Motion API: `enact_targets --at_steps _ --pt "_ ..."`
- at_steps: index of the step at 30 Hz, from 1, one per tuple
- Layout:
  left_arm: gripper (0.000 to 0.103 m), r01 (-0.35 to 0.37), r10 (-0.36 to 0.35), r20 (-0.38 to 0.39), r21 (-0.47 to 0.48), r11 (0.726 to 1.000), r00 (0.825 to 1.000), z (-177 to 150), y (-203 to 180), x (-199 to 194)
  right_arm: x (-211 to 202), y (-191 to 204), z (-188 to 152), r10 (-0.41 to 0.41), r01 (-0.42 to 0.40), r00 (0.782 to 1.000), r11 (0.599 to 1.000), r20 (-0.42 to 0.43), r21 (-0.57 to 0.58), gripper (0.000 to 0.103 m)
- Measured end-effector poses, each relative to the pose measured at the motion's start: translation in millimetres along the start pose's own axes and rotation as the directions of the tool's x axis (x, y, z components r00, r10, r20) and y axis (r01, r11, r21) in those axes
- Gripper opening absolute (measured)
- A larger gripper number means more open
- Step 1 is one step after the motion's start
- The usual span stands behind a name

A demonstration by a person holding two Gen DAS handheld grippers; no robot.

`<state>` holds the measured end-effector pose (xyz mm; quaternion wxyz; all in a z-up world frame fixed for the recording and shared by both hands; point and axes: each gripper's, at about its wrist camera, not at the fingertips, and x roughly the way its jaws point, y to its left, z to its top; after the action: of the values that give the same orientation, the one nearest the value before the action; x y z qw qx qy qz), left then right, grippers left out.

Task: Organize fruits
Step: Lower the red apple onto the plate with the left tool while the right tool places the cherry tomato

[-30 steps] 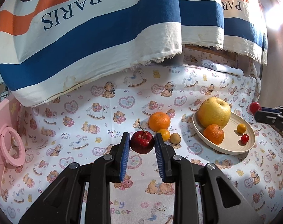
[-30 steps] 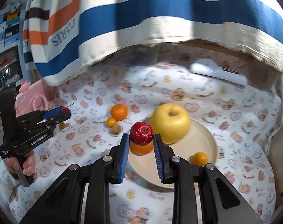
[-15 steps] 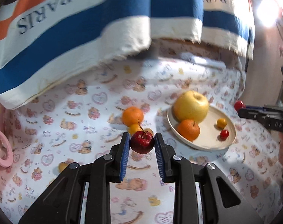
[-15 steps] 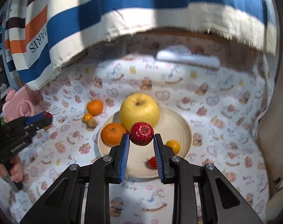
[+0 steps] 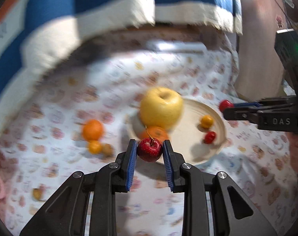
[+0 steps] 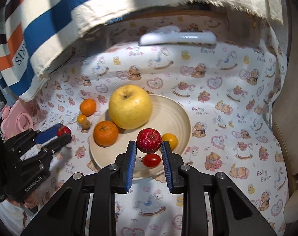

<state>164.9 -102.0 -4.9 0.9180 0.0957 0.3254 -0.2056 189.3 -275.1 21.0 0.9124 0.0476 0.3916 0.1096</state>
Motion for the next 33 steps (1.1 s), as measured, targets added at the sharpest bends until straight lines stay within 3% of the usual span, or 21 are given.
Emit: enact_targets --at_steps 3,7,11,25,29,33 --pt "0.026 0.023 -0.025 -0.078 -0.019 1.0 0.997 2.4 -9.9 20.9 10.6 -7.5 -0.1 -0.008 0.009 0.999 1.0 -0.036 0.021 0.027" --pt "0.026 0.053 -0.051 -0.114 0.013 0.999 0.992 8.7 -24.6 30.3 21.9 -12.9 -1.2 -0.033 0.035 0.997 0.999 -0.076 0.03 0.027" --pt "0.026 0.039 -0.036 -0.164 0.018 0.999 0.986 9.3 -29.0 38.4 29.1 -14.8 -3.6 -0.035 0.039 0.993 0.999 -0.112 0.038 0.027" --pt "0.026 0.025 -0.02 -0.193 0.023 0.999 0.981 7.3 -23.2 48.6 31.8 -11.1 -3.9 -0.047 0.05 0.991 0.999 -0.122 0.021 0.027" --pt "0.043 0.002 0.009 -0.171 0.064 0.998 0.985 5.9 -26.5 43.0 30.8 -9.9 -3.4 -0.042 0.045 0.993 0.999 -0.108 0.023 0.027" --pt "0.044 -0.01 0.02 -0.137 0.074 0.997 0.99 5.5 -24.5 31.8 24.7 -10.7 -1.7 -0.026 0.029 0.997 0.999 -0.079 0.033 0.027"
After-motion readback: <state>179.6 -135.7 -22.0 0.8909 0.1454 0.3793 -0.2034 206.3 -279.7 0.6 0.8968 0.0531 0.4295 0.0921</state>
